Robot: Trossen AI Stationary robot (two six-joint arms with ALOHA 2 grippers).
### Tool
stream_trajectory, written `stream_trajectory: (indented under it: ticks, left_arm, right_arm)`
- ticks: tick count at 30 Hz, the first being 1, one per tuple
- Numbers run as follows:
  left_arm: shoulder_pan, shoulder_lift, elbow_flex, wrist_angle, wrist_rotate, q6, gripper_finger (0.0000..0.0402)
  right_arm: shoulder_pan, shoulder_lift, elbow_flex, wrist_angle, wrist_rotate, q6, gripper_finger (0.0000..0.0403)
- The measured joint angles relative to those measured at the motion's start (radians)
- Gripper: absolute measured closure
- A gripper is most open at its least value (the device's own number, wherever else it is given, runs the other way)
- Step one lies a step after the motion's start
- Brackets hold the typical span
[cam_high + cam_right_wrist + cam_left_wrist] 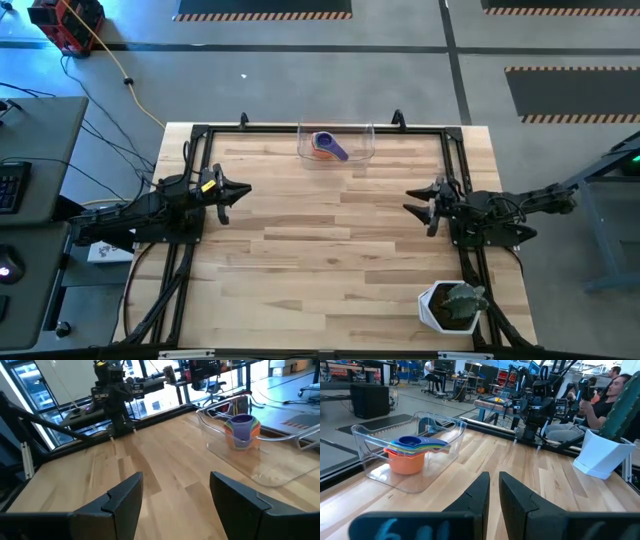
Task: Nest measuring cups in basket
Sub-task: Return to Home Position
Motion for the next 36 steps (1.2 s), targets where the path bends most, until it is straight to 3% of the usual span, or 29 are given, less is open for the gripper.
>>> stream_trajectory:
  ticks: [36]
  left_arm:
    - [0.000, 0.000, 0.000, 0.000, 0.000, 0.000, 0.0369]
  right_arm:
    - [0.000, 0.004, 0.000, -0.003, -0.012, -0.014, 0.0181]
